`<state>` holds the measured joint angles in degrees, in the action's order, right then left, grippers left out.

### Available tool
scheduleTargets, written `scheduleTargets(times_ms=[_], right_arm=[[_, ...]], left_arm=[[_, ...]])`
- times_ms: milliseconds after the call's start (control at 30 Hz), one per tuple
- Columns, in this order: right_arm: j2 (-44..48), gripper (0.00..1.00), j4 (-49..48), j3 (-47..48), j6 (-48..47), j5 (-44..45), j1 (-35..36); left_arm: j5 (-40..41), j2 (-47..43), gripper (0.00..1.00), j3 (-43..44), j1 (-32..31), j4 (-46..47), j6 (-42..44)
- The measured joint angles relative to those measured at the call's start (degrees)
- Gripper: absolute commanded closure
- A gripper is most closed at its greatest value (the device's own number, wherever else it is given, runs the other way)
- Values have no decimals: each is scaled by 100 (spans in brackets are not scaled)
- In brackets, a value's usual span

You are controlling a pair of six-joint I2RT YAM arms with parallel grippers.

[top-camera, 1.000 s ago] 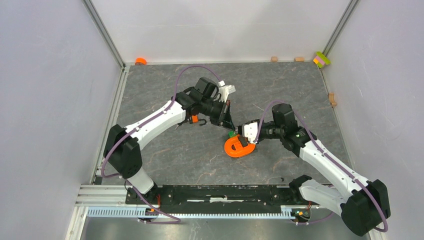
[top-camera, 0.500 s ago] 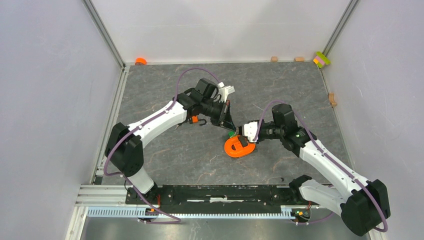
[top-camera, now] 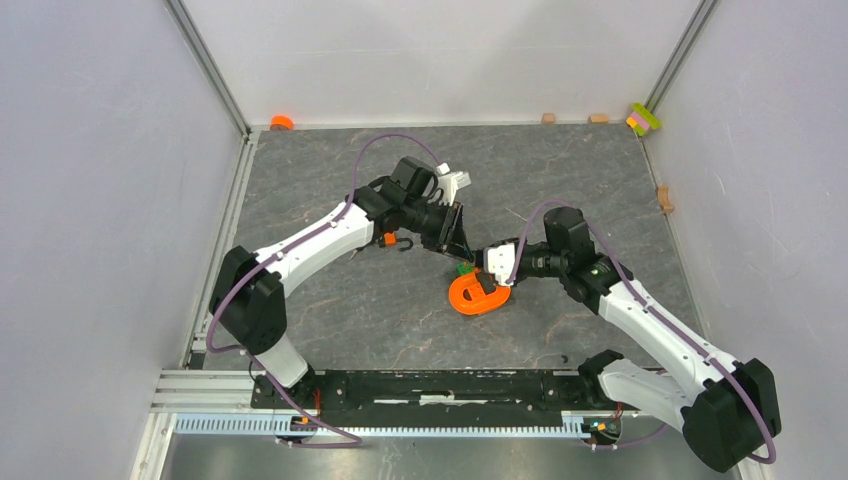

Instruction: Unlock with the key

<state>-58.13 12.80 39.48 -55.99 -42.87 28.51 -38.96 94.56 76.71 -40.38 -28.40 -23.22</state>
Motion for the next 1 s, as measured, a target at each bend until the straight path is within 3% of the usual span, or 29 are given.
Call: scheduleTargets(times_ms=[467,1000], right_arm=[[-44,100,-116,2,-83,-20,0],[-282,100,-116,4,0,-153,15]], left_arm=[[46,-37,98,111,-26,-138,332],[-15,-66,98,116,-103,-299,1178]])
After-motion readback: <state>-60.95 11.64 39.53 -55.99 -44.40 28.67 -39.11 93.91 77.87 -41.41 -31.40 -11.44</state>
